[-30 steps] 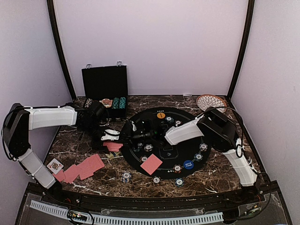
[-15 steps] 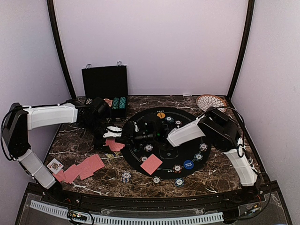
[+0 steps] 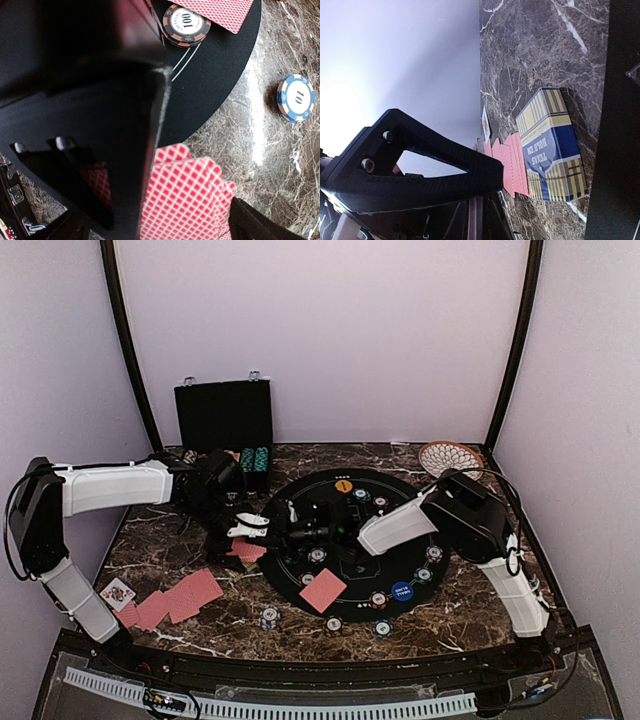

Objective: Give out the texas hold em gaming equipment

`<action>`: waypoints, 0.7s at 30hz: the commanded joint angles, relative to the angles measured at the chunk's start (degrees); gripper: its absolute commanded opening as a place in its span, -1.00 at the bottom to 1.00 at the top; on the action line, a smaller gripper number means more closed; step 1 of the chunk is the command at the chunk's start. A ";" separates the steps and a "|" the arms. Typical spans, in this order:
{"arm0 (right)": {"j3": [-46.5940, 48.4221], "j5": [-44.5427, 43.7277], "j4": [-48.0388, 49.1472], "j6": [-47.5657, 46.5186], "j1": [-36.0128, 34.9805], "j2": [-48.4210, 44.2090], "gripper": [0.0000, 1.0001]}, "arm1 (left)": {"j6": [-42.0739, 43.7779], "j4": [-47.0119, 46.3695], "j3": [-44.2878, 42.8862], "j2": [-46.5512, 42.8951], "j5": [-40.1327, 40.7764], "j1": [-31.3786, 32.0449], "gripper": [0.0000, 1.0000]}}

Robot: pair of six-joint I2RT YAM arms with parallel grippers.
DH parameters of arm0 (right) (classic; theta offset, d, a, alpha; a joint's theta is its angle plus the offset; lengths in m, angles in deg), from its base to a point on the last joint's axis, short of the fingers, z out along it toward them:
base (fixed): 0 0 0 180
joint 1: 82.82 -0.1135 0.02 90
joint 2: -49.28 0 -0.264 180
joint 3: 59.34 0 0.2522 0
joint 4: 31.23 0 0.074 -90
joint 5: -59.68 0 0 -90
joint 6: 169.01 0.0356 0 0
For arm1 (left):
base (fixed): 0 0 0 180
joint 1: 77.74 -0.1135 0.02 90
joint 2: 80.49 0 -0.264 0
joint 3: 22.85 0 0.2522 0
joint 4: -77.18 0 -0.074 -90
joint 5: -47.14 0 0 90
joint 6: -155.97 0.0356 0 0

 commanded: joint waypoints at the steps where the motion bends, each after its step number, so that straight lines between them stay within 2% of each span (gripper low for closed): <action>1: -0.62 0.49 5.84 0.91 -0.41 -2.28 -1.00 | 0.01 0.84 -1.30 0.75 2.69 0.22 0.98; 8: -1.95 1.11 7.87 0.93 -0.20 -2.53 -1.00 | 0.34 3.69 -2.48 -0.68 4.62 0.11 0.97; 13: -6.63 1.76 10.80 0.91 0.29 -4.60 -1.00 | 4.40 4.83 1.45 -7.25 4.84 -1.91 0.97; 21: -8.93 3.16 12.90 0.52 0.27 -6.08 -1.00 | 6.27 7.61 3.50 -11.17 2.92 -5.12 0.98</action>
